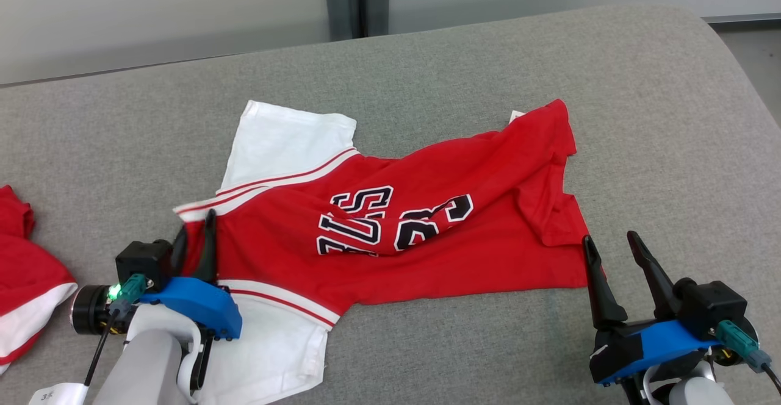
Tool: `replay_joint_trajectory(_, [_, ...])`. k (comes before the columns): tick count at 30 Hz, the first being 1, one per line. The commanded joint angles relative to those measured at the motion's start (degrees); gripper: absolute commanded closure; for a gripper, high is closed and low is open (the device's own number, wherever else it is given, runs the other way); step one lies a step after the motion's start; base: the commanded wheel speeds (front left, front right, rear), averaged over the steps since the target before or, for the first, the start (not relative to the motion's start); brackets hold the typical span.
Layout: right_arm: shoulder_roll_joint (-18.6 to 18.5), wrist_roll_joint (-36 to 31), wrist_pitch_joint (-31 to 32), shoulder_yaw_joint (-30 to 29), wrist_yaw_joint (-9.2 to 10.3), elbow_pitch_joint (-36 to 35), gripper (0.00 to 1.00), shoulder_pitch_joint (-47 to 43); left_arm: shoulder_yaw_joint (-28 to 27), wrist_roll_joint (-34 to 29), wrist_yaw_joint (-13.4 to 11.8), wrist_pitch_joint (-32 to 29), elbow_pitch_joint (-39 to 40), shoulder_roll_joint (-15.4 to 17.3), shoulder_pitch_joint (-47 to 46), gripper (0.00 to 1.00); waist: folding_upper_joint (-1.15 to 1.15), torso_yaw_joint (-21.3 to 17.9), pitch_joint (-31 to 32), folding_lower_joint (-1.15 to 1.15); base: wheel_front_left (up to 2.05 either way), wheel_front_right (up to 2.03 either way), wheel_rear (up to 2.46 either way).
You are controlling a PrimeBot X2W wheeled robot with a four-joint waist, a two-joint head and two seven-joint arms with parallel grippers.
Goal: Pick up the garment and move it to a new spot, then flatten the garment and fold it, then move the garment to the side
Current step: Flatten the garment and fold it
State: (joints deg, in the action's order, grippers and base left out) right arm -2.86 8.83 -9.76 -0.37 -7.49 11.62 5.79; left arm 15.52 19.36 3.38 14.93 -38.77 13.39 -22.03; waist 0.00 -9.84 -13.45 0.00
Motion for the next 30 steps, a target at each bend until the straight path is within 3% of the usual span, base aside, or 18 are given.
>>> replay_joint_trajectory(1, [-0.06, 0.16, -0.36, -0.17, -0.01, 0.04, 0.00, 0.81, -0.35, -0.28, -0.13, 0.31, 0.16, -0.12, -0.99, 0.00, 0.00, 0.13, 0.02, 0.00, 0.00, 0.00, 0.00])
replay_joint_trajectory(9, [-0.05, 0.01, -0.47, -0.39, -0.01, 1.00, 0.00, 0.32, -4.73, -2.65, -1.20, 0.32, 6.09, -1.56, 4.69, 0.00, 0.00, 2.31, 2.33, 0.00, 0.00, 0.00, 0.00])
replay_joint_trajectory(17, [-0.07, -0.17, -0.08, 0.11, -0.01, 0.82, 0.00, -1.69, -10.41, -6.16, -2.68, 0.33, 19.10, -4.03, 13.89, 0.00, 0.00, 6.00, 6.68, 0.00, 0.00, 0.00, 0.00])
replay_joint_trajectory(30, [-0.06, -0.76, 2.52, 0.31, -0.01, -4.08, 0.00, -5.52, -14.96, -9.70, -1.88, 0.28, 28.21, -5.97, 22.88, 0.00, 0.00, 8.87, 11.84, 0.00, 0.00, 0.00, 0.00])
